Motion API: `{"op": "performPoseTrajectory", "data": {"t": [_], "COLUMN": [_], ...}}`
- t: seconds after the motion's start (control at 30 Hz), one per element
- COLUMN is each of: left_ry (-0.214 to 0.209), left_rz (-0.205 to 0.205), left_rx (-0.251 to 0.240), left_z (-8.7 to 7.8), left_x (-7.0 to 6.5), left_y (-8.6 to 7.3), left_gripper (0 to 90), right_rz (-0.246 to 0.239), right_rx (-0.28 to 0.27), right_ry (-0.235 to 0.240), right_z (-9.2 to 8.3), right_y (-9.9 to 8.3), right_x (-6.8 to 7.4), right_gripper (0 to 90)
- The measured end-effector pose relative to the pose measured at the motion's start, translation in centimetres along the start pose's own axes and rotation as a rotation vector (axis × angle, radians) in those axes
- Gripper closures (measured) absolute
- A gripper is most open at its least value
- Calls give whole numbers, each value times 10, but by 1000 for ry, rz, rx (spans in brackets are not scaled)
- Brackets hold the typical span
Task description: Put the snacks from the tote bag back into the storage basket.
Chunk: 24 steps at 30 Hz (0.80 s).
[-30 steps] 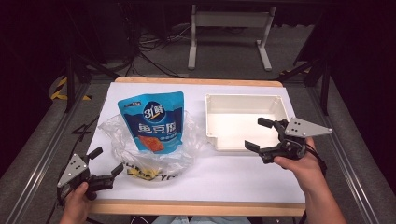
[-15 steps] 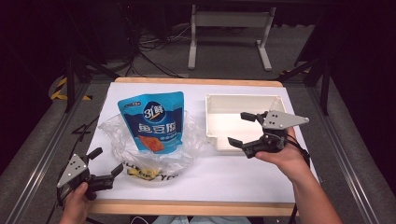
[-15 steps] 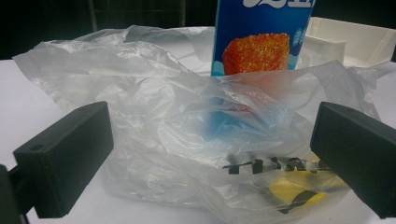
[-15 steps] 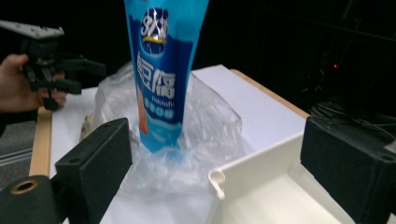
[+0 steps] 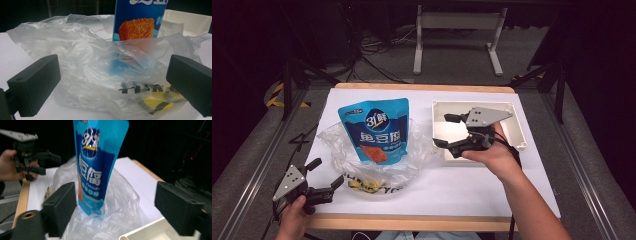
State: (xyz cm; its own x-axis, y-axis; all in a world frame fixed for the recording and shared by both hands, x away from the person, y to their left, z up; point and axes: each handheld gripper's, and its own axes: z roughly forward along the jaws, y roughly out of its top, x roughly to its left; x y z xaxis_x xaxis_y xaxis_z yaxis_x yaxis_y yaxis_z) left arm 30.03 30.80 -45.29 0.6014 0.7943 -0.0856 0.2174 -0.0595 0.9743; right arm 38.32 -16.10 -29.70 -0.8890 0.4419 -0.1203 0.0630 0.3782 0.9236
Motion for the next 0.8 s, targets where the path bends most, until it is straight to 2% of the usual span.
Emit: {"op": "performPoseTrajectory", "data": {"t": [0.1, 0.23, 0.3, 0.4, 0.6, 0.67, 0.73, 0.8], "left_ry": [0, -3, -3, -4, -7, -6, -7, -8], "left_rz": [-1, 0, -1, -2, -3, -6, -6, -5], "left_rx": [2, 7, 6, 3, 9, 3, 4, 4], "left_z": [0, 0, -1, 0, 0, 0, 0, 0], "left_x": [0, 0, 1, 1, 1, 1, 1, 1], "left_y": [0, 0, 0, 0, 1, 0, 0, 0], "left_gripper": [2, 2, 2, 2, 2, 2, 2, 2], "right_rz": [-18, -18, -3, -6, -25, -24, 1, 5], "right_rx": [11, -3, -4, 12, 7, 4, 11, 0], "right_ry": [10, 25, 53, 51, 68, 71, 94, 85], "right_z": [12, 20, 30, 39, 53, 58, 62, 65], "right_y": [6, 10, 14, 17, 18, 17, 17, 17], "right_x": [3, 4, 4, 2, 0, -2, -3, -3], "right_gripper": [208, 196, 184, 174, 140, 132, 133, 149]}}
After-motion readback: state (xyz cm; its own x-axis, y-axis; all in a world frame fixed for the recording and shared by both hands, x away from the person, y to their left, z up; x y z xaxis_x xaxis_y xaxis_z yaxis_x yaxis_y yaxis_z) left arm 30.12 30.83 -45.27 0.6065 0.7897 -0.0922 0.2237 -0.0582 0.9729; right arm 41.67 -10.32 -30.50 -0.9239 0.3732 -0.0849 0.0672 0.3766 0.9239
